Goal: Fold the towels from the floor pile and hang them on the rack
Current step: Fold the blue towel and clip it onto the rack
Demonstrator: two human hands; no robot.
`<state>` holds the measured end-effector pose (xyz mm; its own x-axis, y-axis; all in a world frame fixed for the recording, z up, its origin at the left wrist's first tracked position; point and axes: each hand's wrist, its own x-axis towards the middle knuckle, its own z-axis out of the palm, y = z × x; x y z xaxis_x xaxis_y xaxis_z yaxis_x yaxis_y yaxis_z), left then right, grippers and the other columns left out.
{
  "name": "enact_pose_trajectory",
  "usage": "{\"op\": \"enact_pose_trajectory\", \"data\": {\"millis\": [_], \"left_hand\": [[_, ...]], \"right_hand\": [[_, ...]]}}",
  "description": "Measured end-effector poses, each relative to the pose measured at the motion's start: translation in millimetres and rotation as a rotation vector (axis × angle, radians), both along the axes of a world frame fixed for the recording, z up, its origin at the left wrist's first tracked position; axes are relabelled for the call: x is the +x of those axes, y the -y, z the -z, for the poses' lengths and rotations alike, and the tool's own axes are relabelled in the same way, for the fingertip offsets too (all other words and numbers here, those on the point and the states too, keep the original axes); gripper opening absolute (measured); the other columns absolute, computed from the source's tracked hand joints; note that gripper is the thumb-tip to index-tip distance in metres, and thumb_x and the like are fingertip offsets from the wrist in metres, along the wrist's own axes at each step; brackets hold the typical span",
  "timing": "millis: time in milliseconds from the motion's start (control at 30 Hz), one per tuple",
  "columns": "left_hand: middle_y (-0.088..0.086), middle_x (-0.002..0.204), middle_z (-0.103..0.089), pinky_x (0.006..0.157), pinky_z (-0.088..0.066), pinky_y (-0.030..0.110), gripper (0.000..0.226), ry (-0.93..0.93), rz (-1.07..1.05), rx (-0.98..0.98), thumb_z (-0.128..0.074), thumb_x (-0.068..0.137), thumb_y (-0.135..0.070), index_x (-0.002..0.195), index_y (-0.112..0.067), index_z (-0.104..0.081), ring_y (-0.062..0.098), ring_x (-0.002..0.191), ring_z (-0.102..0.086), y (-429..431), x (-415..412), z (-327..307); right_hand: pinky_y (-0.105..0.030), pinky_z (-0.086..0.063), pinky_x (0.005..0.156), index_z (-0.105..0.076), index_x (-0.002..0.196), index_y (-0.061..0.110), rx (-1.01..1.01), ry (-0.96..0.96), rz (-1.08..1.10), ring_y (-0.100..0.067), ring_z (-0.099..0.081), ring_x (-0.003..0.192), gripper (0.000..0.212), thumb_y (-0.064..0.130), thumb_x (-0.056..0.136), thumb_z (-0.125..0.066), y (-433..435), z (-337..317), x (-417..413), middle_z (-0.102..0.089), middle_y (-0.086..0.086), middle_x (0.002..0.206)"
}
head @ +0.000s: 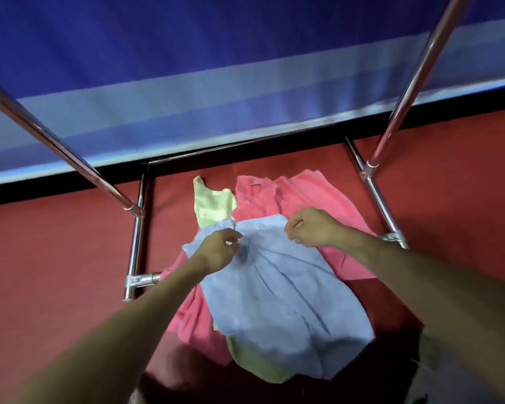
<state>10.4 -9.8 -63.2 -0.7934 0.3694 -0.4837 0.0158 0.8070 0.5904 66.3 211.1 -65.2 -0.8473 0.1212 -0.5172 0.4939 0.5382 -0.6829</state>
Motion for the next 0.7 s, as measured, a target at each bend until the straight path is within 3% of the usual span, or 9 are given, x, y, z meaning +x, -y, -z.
{"op": "enact_pose_trajectory", "data": {"millis": [67, 133, 233, 433, 600, 667, 700], "left_hand": [[0.013, 0.110, -0.063, 0.052, -0.038, 0.013, 0.037, -0.035, 0.055, -0.042, -0.049, 0.095, -0.012, 0.132, -0.011, -0.052, 0.024, 0.088, -0.059, -6.5, -4.7, 18.0], [0.015, 0.112, -0.061, 0.064, -0.042, 0.019, 0.040, -0.071, 0.116, -0.102, -0.052, 0.094, -0.014, 0.133, -0.009, -0.051, 0.028, 0.094, -0.061, -11.9, -9.4, 35.9], [0.001, 0.082, -0.061, 0.066, -0.048, 0.029, 0.023, -0.118, 0.120, -0.176, -0.055, 0.090, -0.014, 0.109, -0.005, -0.065, 0.022, 0.078, -0.058, -13.2, -13.4, 52.5], [-0.005, 0.076, -0.052, 0.054, -0.032, 0.012, 0.013, -0.253, 0.158, -0.148, -0.072, 0.082, -0.019, 0.083, -0.006, -0.067, 0.013, 0.070, -0.050, -6.8, -21.9, 31.6], [0.003, 0.092, -0.068, 0.083, -0.045, 0.026, 0.020, -0.195, 0.334, -0.002, -0.082, 0.071, -0.030, 0.067, -0.017, -0.067, 0.016, 0.088, -0.060, -5.2, -22.8, -32.1], [0.000, 0.084, -0.068, 0.097, -0.038, 0.038, 0.025, -0.248, 0.399, -0.005, -0.082, 0.068, -0.037, 0.062, -0.029, -0.059, 0.011, 0.085, -0.058, -7.2, -18.3, -68.3], [-0.003, 0.075, -0.064, 0.095, -0.036, 0.043, 0.029, -0.283, 0.436, -0.029, -0.081, 0.067, -0.039, 0.060, -0.029, -0.055, 0.008, 0.077, -0.054, -8.0, -14.9, -87.7]], "right_hand": [[-0.031, -0.055, 0.065, -0.070, 0.077, 0.017, -0.025, 0.014, 0.004, -0.023, -0.065, 0.073, 0.017, 0.010, 0.084, -0.056, 0.7, 15.3, -0.5, -0.072, -0.008, 0.083], [-0.032, -0.056, 0.068, -0.069, 0.076, 0.019, -0.058, 0.035, 0.029, -0.020, -0.064, 0.074, 0.016, 0.010, 0.084, -0.058, 0.5, 25.3, 0.3, -0.071, -0.005, 0.082], [-0.031, -0.055, 0.070, -0.067, 0.081, 0.019, -0.089, 0.067, 0.046, -0.017, -0.064, 0.076, 0.013, 0.011, 0.086, -0.059, 0.1, 31.8, 1.7, -0.068, -0.002, 0.081], [-0.033, -0.055, 0.070, -0.070, 0.089, 0.012, -0.136, 0.035, 0.030, -0.017, -0.062, 0.074, 0.011, 0.012, 0.086, -0.059, 7.6, 12.3, 1.6, -0.070, -0.010, 0.090], [-0.031, -0.056, 0.073, -0.070, 0.095, 0.012, -0.120, -0.053, -0.078, -0.021, -0.068, 0.090, 0.015, 0.017, 0.090, -0.058, 26.0, -40.7, -2.2, -0.072, -0.008, 0.100], [-0.029, -0.055, 0.070, -0.069, 0.092, 0.010, -0.122, -0.091, -0.124, -0.020, -0.067, 0.089, 0.013, 0.017, 0.091, -0.059, 31.9, -66.3, -0.6, -0.072, -0.012, 0.102], [-0.029, -0.055, 0.069, -0.069, 0.092, 0.007, -0.117, -0.106, -0.145, -0.018, -0.066, 0.087, 0.015, 0.019, 0.091, -0.059, 34.2, -80.5, 1.1, -0.072, -0.013, 0.102]]}}
